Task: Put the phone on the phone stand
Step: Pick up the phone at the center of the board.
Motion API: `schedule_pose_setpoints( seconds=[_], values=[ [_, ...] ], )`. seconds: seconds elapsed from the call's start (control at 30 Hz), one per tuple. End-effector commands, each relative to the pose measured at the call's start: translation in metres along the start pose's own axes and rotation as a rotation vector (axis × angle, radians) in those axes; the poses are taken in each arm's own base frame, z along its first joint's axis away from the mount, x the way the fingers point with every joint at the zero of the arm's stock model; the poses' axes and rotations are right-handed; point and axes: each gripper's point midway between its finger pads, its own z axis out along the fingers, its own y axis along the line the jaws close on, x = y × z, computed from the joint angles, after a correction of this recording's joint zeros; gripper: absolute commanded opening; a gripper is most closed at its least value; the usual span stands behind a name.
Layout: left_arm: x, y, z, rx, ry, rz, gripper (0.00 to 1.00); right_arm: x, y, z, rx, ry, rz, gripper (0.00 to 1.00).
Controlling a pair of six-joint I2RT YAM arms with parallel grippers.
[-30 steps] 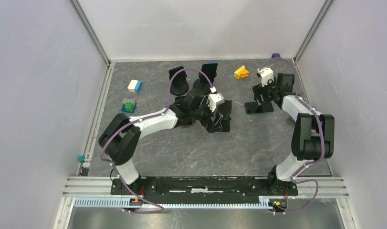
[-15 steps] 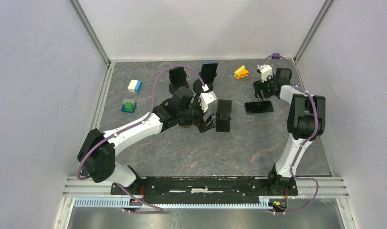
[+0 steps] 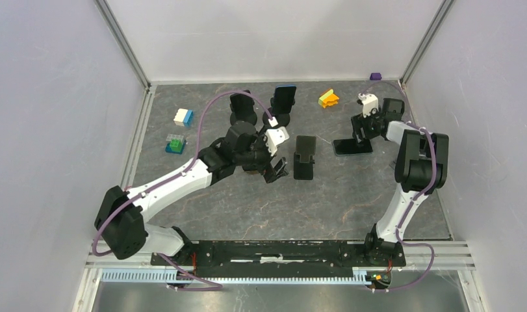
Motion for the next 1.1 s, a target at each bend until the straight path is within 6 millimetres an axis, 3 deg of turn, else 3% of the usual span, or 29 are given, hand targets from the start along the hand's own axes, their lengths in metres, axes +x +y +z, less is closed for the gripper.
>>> schedule_pose_setpoints(
  seconds=[0.0,0.3,0.33,0.37,0.4,0.5,0.63,0.73,0.83,1.07],
  values=[
    [-0.007,0.001,-0.014,-0.024,-0.026,0.06,1.0,0.016,0.009,-0.013,-0.006,0.027,0.003,0.8],
    [-0.007,-0.003,-0.033,-0.039,-0.031,0.095,1.0,0.04,0.029,-0.038,-0.015,0.052,0.018,0.8],
    [-0.007,-0.002,-0.035,-0.044,-0.031,0.101,1.0,0.103,0.069,-0.068,-0.125,0.325,0.115,0.8],
    [-0.006,-0.002,-0.036,-0.046,-0.03,0.107,1.0,0.105,0.079,-0.072,-0.191,0.307,0.045,0.77],
    [-0.005,-0.003,-0.037,-0.047,-0.029,0.112,1.0,0.106,0.083,-0.077,-0.205,0.303,0.021,0.73],
    [-0.004,-0.003,-0.041,-0.052,-0.032,0.126,1.0,0.109,0.091,-0.088,-0.209,0.286,0.003,0.74],
    [-0.002,-0.002,-0.044,-0.063,-0.033,0.139,1.0,0.092,0.097,-0.103,-0.205,0.194,-0.028,0.77],
    [-0.001,-0.001,-0.045,-0.072,-0.03,0.148,1.0,0.078,0.106,-0.114,-0.234,0.121,-0.054,0.82],
    [0.001,0.002,-0.047,-0.088,-0.026,0.159,1.0,0.071,0.118,-0.123,-0.271,0.066,-0.09,0.96],
    [0.003,0.009,-0.049,-0.128,-0.018,0.174,1.0,0.079,0.146,-0.129,-0.324,0.04,-0.119,0.98]
  ],
)
